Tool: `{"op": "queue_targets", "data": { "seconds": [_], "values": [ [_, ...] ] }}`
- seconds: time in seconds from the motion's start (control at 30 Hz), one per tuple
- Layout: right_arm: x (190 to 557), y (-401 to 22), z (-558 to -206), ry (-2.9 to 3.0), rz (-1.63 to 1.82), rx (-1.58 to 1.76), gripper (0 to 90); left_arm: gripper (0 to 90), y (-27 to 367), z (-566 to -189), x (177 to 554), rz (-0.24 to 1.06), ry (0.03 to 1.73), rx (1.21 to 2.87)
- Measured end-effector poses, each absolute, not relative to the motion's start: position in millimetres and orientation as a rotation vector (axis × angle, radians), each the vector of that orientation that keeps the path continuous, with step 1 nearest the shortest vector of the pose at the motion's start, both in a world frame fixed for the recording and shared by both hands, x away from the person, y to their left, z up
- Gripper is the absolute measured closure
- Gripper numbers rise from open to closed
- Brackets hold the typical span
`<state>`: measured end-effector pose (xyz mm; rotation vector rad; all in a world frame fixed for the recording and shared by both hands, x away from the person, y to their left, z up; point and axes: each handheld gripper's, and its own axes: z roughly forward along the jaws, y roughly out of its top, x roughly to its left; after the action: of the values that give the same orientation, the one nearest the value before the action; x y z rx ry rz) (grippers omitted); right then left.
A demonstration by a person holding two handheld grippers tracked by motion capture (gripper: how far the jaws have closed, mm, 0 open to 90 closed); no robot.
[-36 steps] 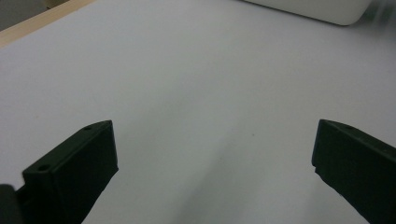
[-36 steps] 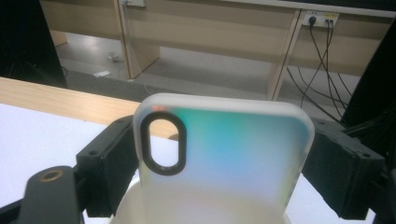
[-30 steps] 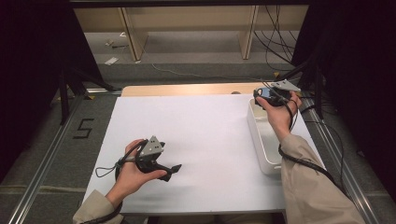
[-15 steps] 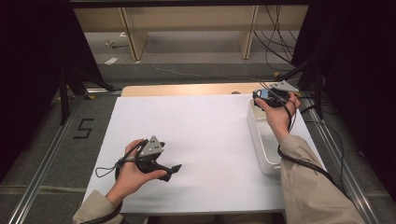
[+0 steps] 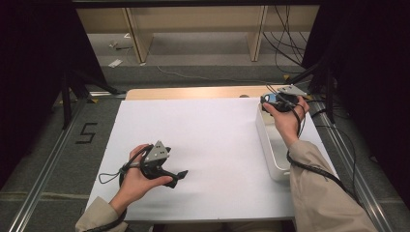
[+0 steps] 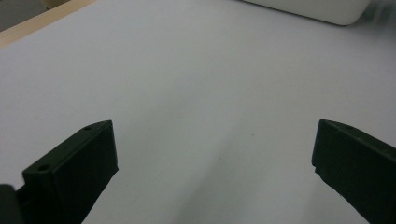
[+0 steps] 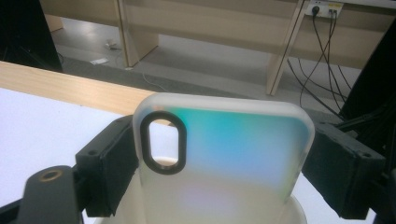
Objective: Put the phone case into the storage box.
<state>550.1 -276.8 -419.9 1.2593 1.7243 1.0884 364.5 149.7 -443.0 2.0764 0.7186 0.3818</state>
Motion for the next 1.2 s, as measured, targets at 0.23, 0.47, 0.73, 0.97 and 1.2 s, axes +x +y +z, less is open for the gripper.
{"op": "queue_targets", "data": {
  "seconds": [0.23,0.47,0.73,0.97,1.2],
  "values": [
    [551.4,-276.2,-421.0,1.73,1.082,1.262,13.2,0.0,149.8,-443.0,364.5,0.382,0.719,2.076],
    [552.1,-275.3,-422.1,1.746,1.069,1.27,10.0,0.0,149.9,-443.0,364.5,0.383,0.719,2.076],
    [552.1,-275.1,-422.7,1.738,1.056,1.272,7.5,0.0,149.8,-443.0,364.5,0.382,0.717,2.076],
    [551.7,-276.2,-420.3,1.722,1.056,1.267,6.0,0.0,149.7,-443.0,364.5,0.382,0.718,2.077],
    [550.9,-278.6,-416.7,1.7,1.069,1.269,5.7,0.0,149.7,-443.5,364.6,0.383,0.718,2.074]
  ]
}}
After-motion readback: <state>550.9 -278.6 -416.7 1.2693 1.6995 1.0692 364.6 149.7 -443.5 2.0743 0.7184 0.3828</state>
